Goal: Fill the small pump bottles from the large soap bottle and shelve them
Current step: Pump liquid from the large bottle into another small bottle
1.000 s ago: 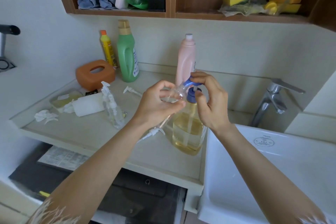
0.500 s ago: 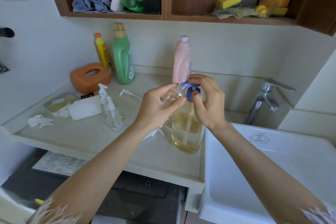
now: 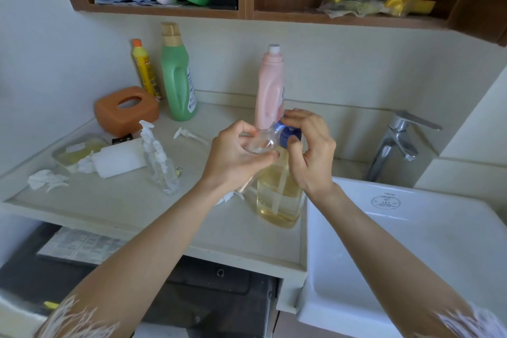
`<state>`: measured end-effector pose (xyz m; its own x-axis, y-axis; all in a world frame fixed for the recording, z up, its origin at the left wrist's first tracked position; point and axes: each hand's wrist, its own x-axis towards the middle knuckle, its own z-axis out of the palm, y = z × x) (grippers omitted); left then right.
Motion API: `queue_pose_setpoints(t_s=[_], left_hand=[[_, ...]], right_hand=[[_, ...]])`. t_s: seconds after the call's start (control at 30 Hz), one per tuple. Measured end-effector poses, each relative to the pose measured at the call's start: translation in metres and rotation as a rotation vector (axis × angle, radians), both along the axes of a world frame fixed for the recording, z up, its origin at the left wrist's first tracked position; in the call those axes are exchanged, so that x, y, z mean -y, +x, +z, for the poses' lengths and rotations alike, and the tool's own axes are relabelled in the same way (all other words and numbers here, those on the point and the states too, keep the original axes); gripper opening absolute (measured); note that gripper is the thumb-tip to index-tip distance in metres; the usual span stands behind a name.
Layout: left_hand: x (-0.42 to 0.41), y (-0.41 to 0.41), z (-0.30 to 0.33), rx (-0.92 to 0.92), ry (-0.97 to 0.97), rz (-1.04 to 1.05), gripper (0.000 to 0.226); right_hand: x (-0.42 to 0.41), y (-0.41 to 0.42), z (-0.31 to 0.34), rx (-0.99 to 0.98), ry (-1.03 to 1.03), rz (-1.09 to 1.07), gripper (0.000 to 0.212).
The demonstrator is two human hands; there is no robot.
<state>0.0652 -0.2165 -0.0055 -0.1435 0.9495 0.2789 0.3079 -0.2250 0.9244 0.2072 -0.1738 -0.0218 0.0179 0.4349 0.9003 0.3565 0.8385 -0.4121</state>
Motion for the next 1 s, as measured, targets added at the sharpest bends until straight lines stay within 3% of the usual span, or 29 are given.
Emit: queue_pose_setpoints(t_s=[0.4,0.57,0.7,0.83,1.0], left_hand=[[0.001,-0.01,0.003,0.132,-0.04,-0.129,0.033],[0.004,-0.006,0.005,0.236,-0.057,-0.202,0.054],[0.004,-0.003,0.002,0.307,-0.045,-0.22,0.046],[0.001,-0.004,-0.006,0.287,-0.038,-0.222,0.029],[-0.001,-0.005,-0.012,0.316,-0.065,-0.195,0.038]], right_hand=[[0.009,0.006,0.01,0.036,-0.076,0.019,0.039],[0.006,0.013,0.017,0.078,-0.082,0.057,0.041],[-0.001,0.012,0.007,0.058,-0.019,0.111,0.062],[-0.005,0.007,-0.01,0.021,-0.002,0.098,0.065],[-0.006,0.004,-0.019,0.044,0.013,0.074,0.067]])
